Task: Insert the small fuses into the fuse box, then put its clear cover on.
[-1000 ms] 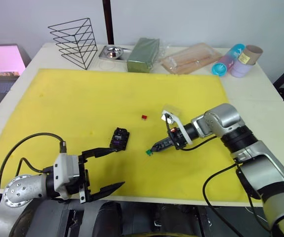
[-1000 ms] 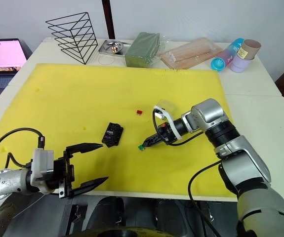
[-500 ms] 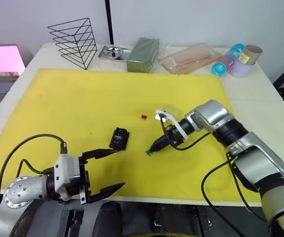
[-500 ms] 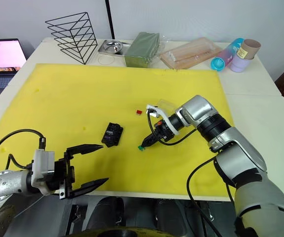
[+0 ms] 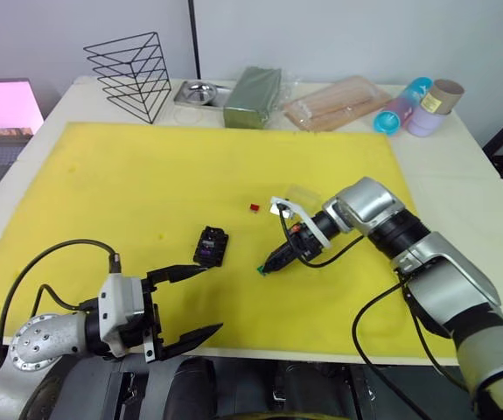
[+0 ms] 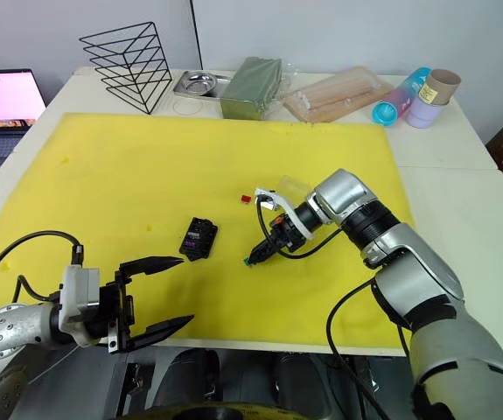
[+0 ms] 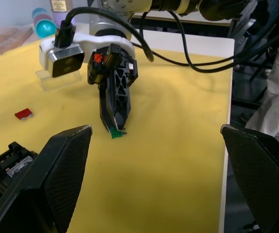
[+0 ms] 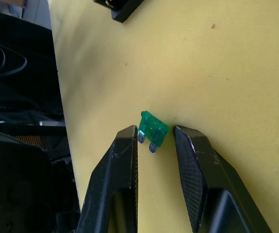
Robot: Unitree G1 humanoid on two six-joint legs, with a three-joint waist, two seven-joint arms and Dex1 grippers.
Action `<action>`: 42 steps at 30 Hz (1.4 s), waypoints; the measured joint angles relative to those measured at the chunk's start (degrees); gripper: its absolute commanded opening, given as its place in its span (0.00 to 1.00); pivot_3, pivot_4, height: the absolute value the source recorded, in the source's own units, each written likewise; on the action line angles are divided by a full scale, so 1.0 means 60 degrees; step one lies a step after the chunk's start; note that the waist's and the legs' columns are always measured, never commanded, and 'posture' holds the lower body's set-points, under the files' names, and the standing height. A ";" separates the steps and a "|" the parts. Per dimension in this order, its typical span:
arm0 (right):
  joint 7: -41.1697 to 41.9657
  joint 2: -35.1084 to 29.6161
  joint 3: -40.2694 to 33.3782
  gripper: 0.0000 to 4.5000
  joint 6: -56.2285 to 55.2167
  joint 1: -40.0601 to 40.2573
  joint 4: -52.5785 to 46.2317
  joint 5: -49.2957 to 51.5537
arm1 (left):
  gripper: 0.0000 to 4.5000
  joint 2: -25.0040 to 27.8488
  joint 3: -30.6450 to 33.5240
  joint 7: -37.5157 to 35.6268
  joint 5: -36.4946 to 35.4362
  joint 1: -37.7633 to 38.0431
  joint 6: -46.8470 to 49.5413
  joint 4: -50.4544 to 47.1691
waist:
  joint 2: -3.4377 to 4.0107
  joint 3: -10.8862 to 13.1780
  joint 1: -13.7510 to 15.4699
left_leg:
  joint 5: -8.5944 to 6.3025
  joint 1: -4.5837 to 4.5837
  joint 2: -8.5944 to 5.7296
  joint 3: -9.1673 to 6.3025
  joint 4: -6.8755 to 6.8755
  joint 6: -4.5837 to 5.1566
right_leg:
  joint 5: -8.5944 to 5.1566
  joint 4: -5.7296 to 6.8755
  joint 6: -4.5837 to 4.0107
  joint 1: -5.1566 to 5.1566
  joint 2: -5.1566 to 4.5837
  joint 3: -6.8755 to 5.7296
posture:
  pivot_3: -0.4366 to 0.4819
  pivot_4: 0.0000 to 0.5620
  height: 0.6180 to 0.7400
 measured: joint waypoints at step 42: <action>-1.5026 0.0173 -0.7862 0.00 0.2223 0.6613 -0.6095 1.1699 | 1.00 0.0039 0.0334 0.0177 -0.0142 0.0513 0.0187 -0.0172 | -0.0004 -0.0004 -0.0012 | 0.0000 0.0002 -0.0004 -0.0014 -0.0009 0.0000 | 0.0003 -0.0002 0.0001 0.0012 0.0016 0.0043 | 0.48 0.27 1.00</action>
